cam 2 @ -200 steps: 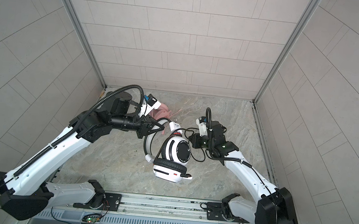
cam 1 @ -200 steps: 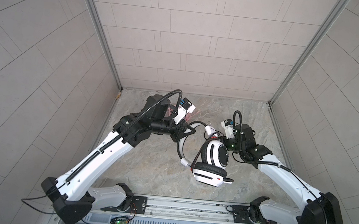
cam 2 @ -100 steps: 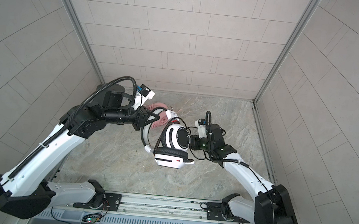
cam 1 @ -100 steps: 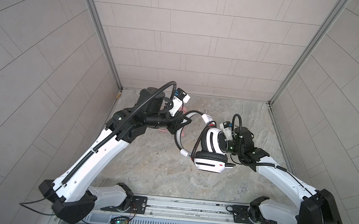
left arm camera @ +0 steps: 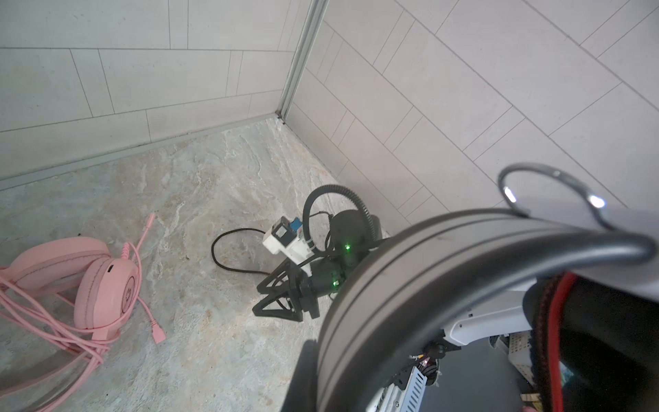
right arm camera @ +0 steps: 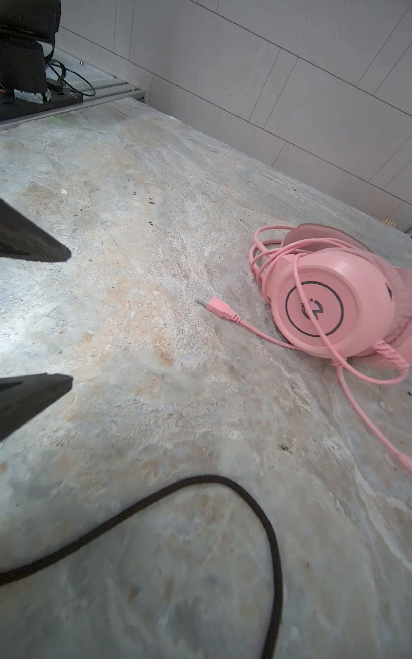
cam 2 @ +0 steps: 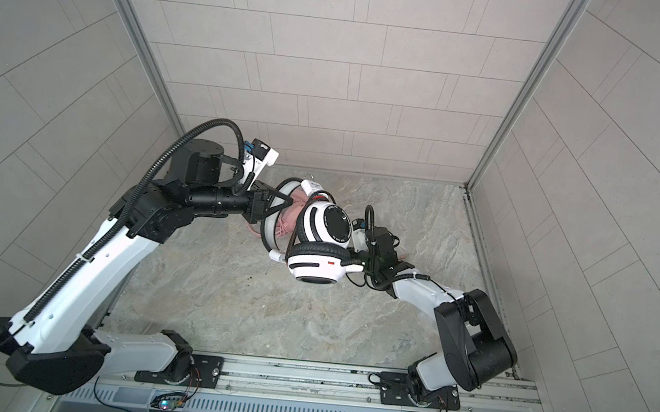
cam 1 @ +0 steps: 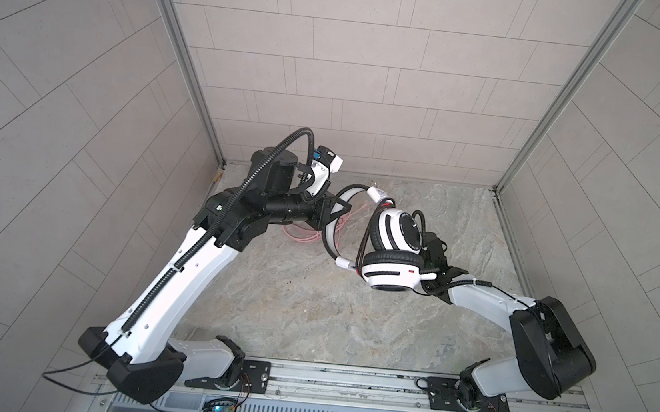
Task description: Wrap the headphones
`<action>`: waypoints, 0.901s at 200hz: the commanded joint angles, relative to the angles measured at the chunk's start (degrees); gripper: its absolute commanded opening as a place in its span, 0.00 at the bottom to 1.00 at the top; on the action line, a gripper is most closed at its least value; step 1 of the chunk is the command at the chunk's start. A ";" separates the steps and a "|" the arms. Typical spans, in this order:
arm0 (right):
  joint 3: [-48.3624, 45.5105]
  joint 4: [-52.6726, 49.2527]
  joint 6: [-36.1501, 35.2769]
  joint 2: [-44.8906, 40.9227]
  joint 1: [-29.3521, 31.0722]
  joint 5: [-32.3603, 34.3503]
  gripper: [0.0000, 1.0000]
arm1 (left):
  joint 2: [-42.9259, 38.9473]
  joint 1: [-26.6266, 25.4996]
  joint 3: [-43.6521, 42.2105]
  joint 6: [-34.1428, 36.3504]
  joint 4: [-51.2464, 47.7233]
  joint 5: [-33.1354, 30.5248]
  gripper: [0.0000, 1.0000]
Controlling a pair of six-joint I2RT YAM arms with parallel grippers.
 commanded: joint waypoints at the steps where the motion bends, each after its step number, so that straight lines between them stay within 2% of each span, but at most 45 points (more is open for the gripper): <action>1: -0.73 9.14 1.13 3.26 0.75 -2.11 0.50 | -1.31 1.73 2.54 -3.70 5.17 3.27 0.00; 28: -0.34 18.62 4.57 8.73 1.24 -4.38 0.43 | -2.45 5.31 0.91 -6.10 7.98 4.04 0.00; 45: -0.02 22.41 6.49 11.48 1.75 -5.53 0.30 | -2.29 7.66 0.34 -9.49 10.42 6.02 0.00; 62: -0.64 24.35 7.91 12.80 2.38 -5.66 0.17 | -2.08 9.79 0.13 -12.06 12.02 7.58 0.00; 90: -3.55 23.16 7.57 10.37 3.25 -4.90 0.09 | -2.00 12.53 -1.23 -14.56 12.93 3.94 0.00; 121: -6.86 10.59 3.03 2.42 5.40 -0.21 0.08 | -1.02 14.20 -2.66 -18.68 13.49 -2.22 0.00; 157: -5.36 -11.61 -4.14 -9.91 14.41 11.52 0.07 | -0.03 15.37 -5.55 -25.09 12.91 -16.63 0.00; 180: -4.61 -18.82 -5.60 -15.99 18.29 16.25 0.07 | -0.26 16.42 -7.45 -29.07 12.19 -26.36 0.00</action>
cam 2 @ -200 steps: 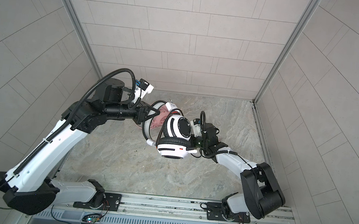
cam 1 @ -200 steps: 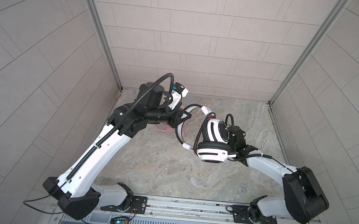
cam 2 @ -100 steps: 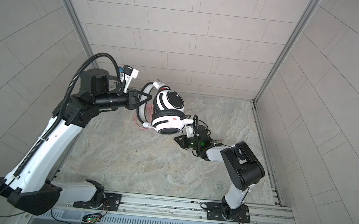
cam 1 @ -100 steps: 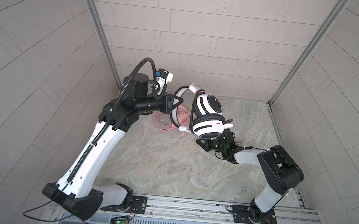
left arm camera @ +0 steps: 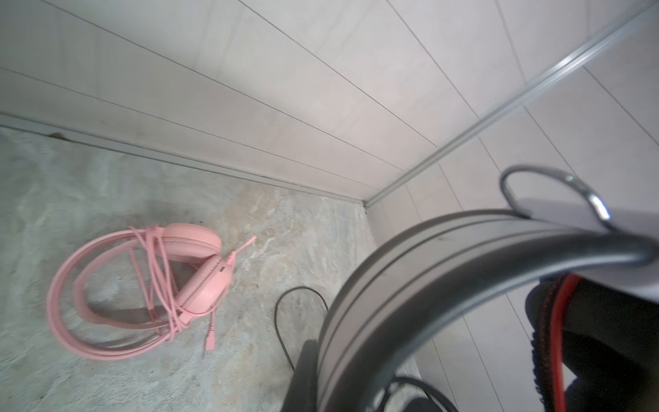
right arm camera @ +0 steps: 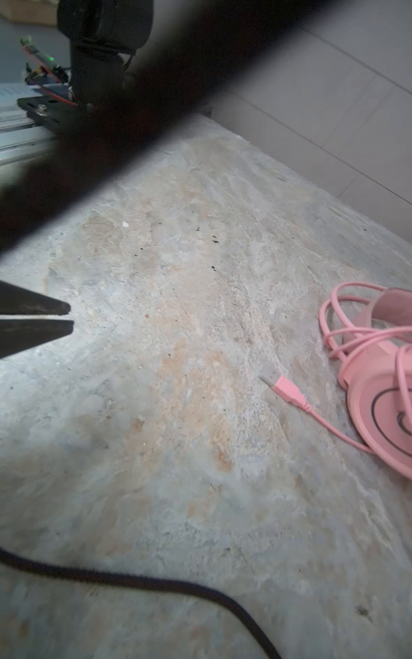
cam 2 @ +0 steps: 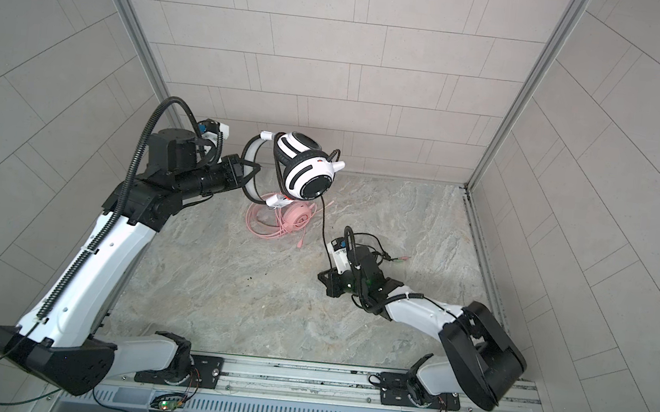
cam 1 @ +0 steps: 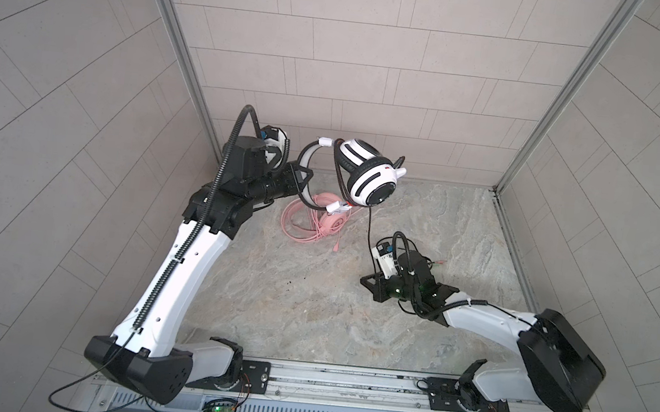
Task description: Wrap the headphones
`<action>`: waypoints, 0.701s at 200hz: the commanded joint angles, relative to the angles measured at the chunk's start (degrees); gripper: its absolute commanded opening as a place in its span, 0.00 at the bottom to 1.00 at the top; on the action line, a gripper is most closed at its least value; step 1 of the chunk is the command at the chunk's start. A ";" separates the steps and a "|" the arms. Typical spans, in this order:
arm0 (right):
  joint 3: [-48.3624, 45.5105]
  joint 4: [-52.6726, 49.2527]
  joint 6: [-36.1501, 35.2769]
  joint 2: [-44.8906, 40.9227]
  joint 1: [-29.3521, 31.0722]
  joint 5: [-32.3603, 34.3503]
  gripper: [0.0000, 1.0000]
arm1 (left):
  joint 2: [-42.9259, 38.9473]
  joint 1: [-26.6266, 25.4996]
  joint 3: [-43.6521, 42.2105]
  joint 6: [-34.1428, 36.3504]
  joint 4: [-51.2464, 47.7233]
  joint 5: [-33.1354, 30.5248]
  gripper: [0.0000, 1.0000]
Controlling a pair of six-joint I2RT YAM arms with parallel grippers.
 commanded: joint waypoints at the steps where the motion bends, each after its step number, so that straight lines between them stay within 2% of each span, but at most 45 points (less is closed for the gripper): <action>1: 1.08 -13.89 -4.25 -5.40 3.25 8.54 0.07 | -0.33 1.25 -1.17 -8.11 3.73 -12.72 0.00; 23: 1.38 -17.12 -5.27 -8.83 5.87 11.20 0.07 | -0.79 1.60 -1.44 -8.54 2.67 -20.13 0.00; 76: 12.36 -29.90 -9.91 -11.93 11.63 16.27 0.07 | -0.48 2.88 -2.46 -3.38 1.09 -33.60 0.00; 107: 14.34 -31.97 -11.04 -11.86 12.92 17.24 0.07 | -1.46 4.24 -4.87 -1.78 3.29 -38.52 0.00; 140: 15.34 -31.64 -10.90 -11.55 13.94 17.74 0.07 | -1.11 5.38 -5.49 0.68 4.39 -40.67 0.00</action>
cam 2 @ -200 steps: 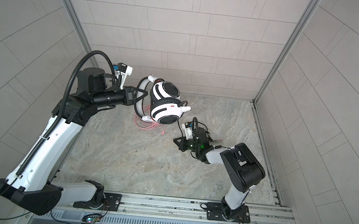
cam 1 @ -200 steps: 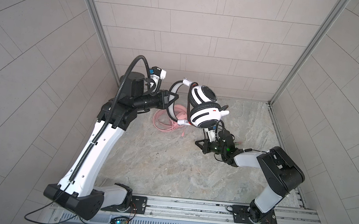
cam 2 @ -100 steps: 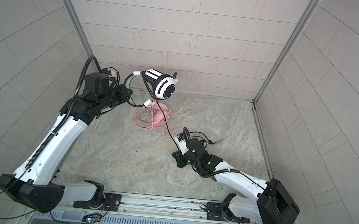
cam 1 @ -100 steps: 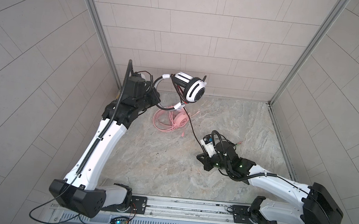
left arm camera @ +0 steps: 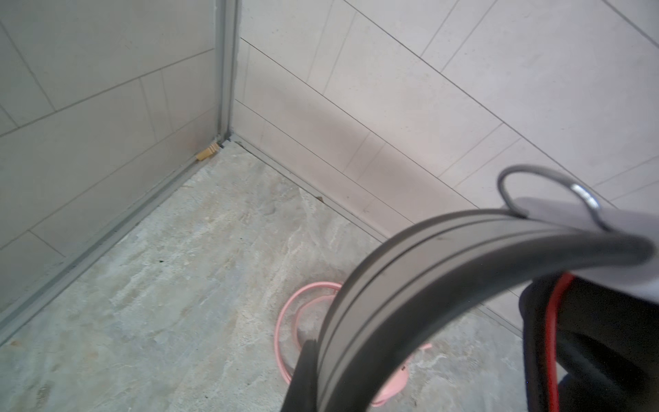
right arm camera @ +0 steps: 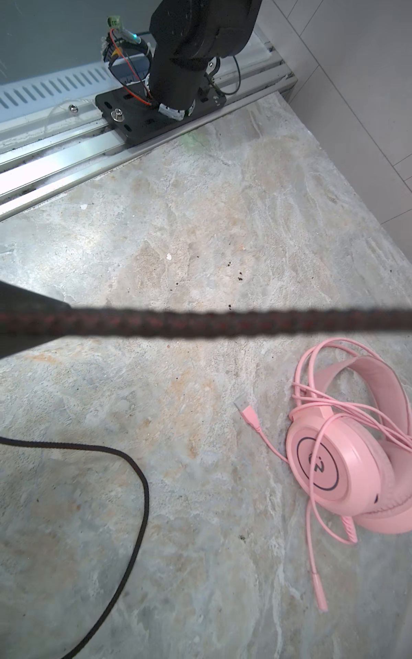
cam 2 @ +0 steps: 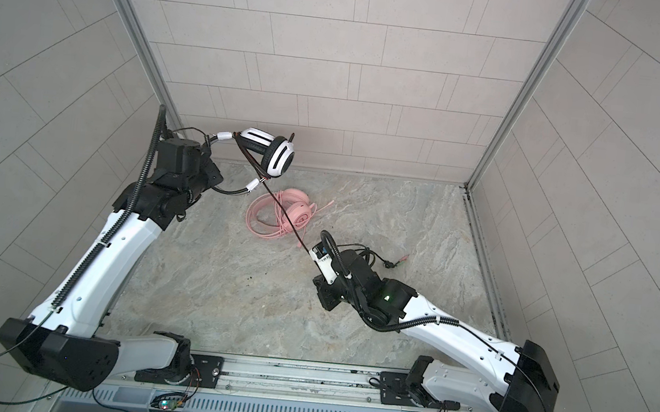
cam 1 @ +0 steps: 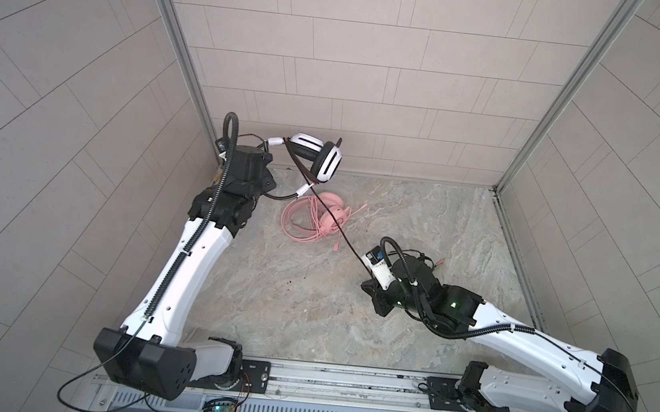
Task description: Wrap the headphones
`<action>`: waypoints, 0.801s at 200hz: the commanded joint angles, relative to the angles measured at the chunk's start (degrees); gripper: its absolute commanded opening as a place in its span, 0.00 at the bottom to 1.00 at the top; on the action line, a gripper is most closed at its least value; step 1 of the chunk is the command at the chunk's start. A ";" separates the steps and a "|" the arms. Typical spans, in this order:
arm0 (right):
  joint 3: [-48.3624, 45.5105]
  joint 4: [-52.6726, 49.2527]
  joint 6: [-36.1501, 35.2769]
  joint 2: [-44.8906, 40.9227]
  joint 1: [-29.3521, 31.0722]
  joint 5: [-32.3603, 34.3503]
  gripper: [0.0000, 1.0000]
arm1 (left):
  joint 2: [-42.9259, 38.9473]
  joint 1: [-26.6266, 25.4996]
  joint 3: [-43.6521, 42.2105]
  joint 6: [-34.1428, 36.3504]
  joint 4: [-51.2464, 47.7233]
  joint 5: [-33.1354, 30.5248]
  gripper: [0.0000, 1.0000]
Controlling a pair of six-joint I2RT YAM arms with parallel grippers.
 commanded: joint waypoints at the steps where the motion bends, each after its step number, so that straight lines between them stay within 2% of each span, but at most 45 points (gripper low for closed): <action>1: 1.39 -2.67 -1.37 -0.06 0.90 1.91 0.07 | -1.57 0.84 0.36 1.05 5.99 -4.27 0.00; 47: 4.33 -4.44 -2.68 0.02 1.50 2.45 0.07 | 0.27 1.19 -1.08 3.90 6.37 -5.37 0.00; 86: 9.01 -8.23 -5.92 0.41 1.53 4.59 0.07 | -0.10 0.57 -4.89 1.16 4.86 -4.60 0.00; 118: 13.92 -10.48 -7.97 -0.37 1.52 4.99 0.07 | 0.40 -1.49 -5.99 5.97 3.22 -10.77 0.00; 160: 22.24 -14.82 -13.01 1.56 1.55 7.29 0.08 | 2.26 -8.12 -5.62 15.39 2.13 -13.81 0.00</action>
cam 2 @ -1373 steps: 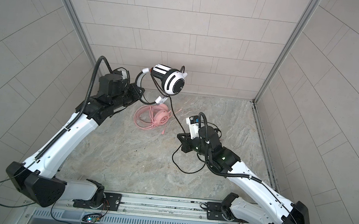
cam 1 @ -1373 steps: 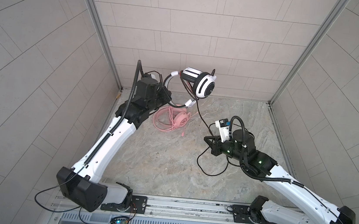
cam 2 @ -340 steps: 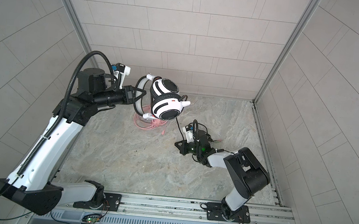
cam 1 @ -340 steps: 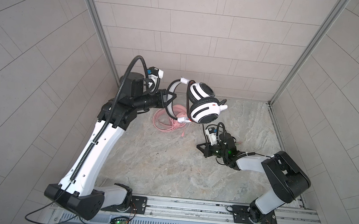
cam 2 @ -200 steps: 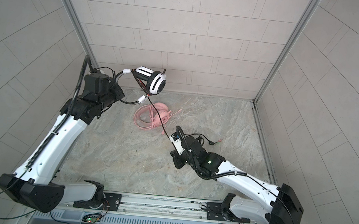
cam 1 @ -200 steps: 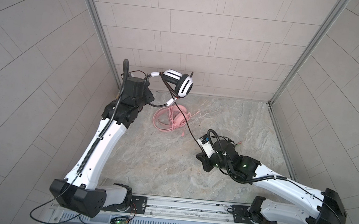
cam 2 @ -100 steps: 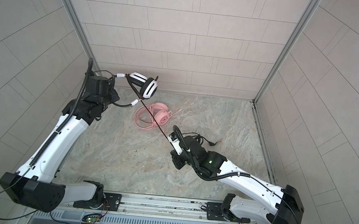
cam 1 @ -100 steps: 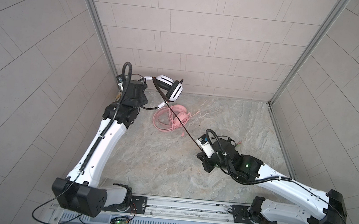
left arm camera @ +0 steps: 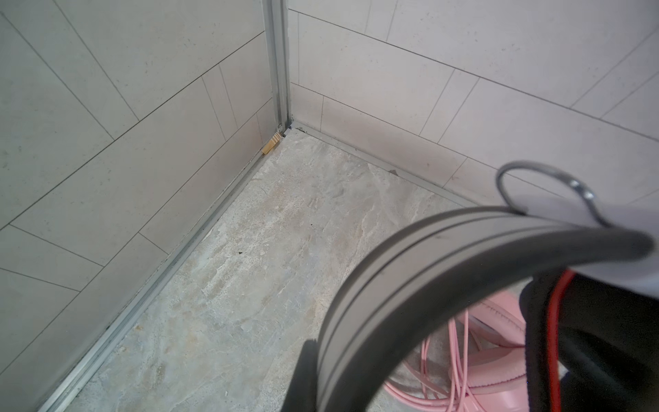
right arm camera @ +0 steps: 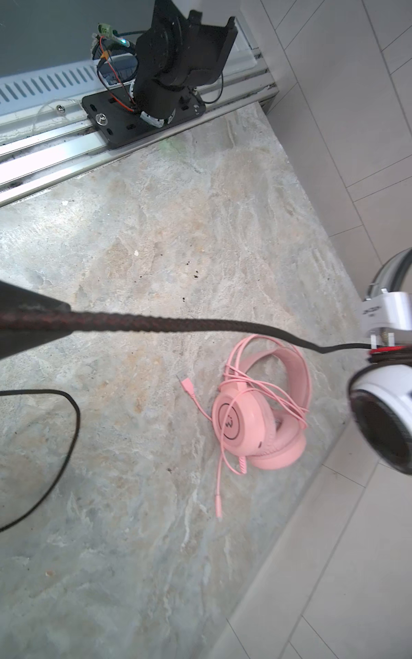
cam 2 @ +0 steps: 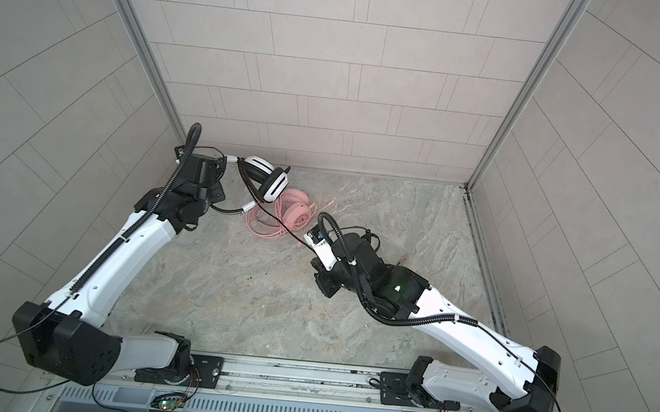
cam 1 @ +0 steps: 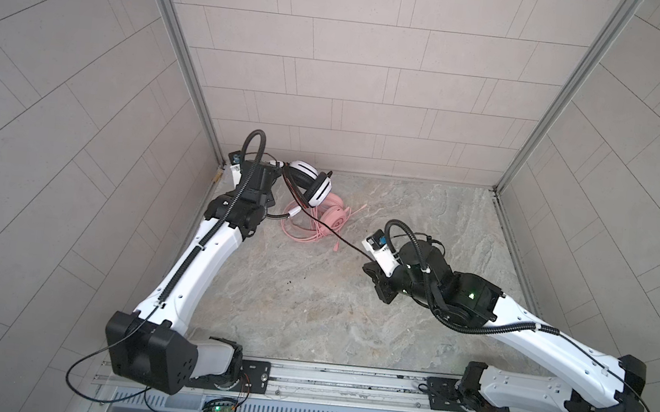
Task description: Wrap the headphones
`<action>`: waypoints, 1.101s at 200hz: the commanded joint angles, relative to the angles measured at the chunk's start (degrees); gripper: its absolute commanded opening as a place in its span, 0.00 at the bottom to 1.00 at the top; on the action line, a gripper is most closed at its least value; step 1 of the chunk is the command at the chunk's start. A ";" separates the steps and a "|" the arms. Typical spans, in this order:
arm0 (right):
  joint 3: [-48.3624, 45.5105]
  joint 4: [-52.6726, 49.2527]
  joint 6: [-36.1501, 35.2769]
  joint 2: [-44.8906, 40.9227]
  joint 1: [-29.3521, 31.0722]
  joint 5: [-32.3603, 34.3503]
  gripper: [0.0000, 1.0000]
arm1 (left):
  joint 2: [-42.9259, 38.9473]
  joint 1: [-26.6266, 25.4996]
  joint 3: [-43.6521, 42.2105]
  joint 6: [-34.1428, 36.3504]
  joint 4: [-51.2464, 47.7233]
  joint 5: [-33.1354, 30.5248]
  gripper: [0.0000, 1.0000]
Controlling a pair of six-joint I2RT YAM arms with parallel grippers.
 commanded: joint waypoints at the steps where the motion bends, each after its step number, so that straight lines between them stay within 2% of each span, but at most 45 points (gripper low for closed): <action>1: 5.09 -3.92 -4.80 1.17 0.38 2.61 0.08 | 0.32 -3.82 1.16 6.14 2.92 -3.25 0.00; 22: 8.94 -5.33 -7.67 2.56 0.30 4.68 0.07 | 1.16 -7.63 0.81 11.57 2.57 -2.89 0.00; 55: 13.68 -6.63 -11.61 4.48 0.10 8.88 0.07 | 1.10 -11.99 -1.14 14.88 3.19 -0.25 0.00; 65: 14.69 -6.43 -12.59 4.90 -0.25 9.51 0.07 | 1.20 -12.75 -1.20 16.36 2.72 3.10 0.00; 85: 17.26 -6.48 -13.77 5.88 -1.39 9.61 0.07 | 0.47 -13.30 -2.45 20.13 2.57 14.00 0.00; 114: 19.12 -6.22 -14.67 6.22 -3.45 9.95 0.07 | -0.56 -14.10 -5.02 22.48 3.03 21.09 0.00; 157: 18.75 -4.76 -12.49 5.82 -8.53 8.75 0.07 | -1.98 -15.11 -4.75 32.06 -0.03 34.62 0.00; 199: 16.13 -2.85 -9.09 5.61 -12.86 6.21 0.07 | -2.73 -15.88 -3.04 34.15 -1.78 48.65 0.00; 220: 14.09 -2.34 -7.47 5.32 -14.89 5.21 0.07 | -3.70 -16.00 -2.50 32.90 -1.91 51.08 0.00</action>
